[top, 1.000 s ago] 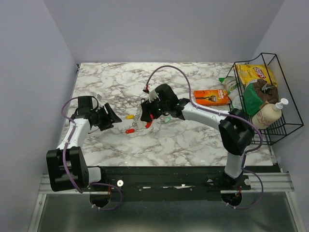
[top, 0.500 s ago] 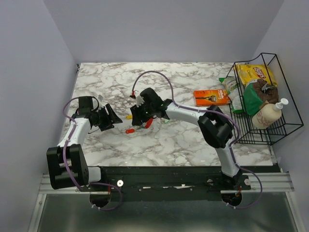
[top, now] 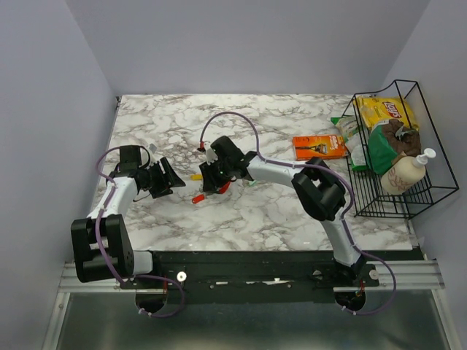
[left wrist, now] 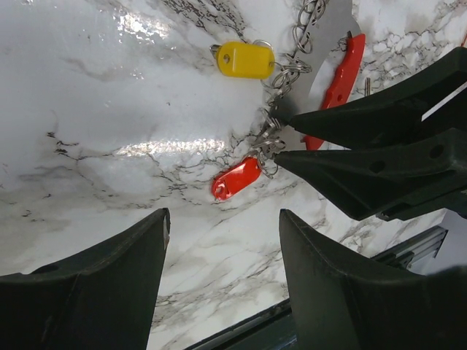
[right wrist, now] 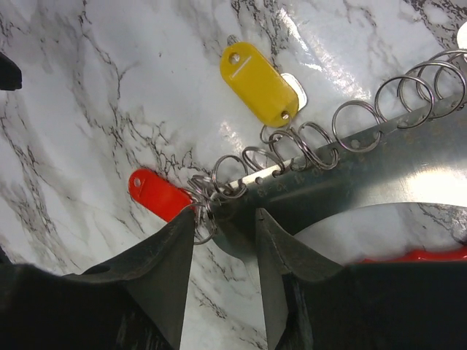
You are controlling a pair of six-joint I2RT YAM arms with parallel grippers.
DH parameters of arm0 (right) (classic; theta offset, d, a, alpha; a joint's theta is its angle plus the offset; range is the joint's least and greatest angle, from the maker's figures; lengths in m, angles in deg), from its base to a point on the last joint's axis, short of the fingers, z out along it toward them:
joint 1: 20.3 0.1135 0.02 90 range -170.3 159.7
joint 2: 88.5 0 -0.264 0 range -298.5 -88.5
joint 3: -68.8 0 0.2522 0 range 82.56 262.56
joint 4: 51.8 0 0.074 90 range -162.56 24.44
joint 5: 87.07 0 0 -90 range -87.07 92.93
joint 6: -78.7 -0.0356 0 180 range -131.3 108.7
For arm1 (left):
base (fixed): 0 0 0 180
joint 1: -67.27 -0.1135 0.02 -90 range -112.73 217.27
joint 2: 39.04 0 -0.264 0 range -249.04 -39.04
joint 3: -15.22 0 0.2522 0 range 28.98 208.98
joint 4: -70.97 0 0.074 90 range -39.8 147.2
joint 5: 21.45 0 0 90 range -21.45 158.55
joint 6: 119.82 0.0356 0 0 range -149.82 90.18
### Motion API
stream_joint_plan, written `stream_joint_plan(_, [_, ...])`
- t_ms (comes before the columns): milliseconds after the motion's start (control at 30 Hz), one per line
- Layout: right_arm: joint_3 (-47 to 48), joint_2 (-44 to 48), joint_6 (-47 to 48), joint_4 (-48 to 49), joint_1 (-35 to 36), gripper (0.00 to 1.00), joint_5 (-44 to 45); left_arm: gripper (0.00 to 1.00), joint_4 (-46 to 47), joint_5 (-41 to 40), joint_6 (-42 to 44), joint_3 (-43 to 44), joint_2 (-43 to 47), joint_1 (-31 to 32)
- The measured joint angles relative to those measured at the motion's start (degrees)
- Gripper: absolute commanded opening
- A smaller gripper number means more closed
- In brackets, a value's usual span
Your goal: Put the keys on the keyring
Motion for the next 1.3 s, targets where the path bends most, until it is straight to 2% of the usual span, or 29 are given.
stream_joint_plan(200, [0.7, -0.6, -0.2, 0.0, 0.0, 0.39, -0.8, 0.7, 0.0, 0.0, 0.0, 0.0, -0.3, 0.0])
stream_joint_plan(633, [0.9, -1.1, -0.6, 0.3, 0.0, 0.35, -4.2, 0.7, 0.0, 0.0, 0.2, 0.0, -0.3, 0.0])
stream_joint_plan(700, [0.9, -1.1, -0.5, 0.4, 0.0, 0.26, -4.6, 0.7, 0.0, 0.0, 0.2, 0.0, -0.3, 0.0])
stream_joint_plan(867, [0.9, -1.1, -0.4, 0.4, 0.0, 0.23, -4.8, 0.7, 0.0, 0.0, 0.2, 0.0, -0.3, 0.0])
stream_joint_plan(1133, [0.9, -1.1, -0.6, 0.5, 0.0, 0.01, -4.1, 0.7, 0.3, 0.0, 0.0, -0.3, -0.2, 0.1])
stream_joint_plan(1300, [0.3, -1.1, -0.5, 1.4, 0.0, 0.01, -3.4, 0.7, 0.6, 0.0, -1.0, -0.9, 0.4, 0.8])
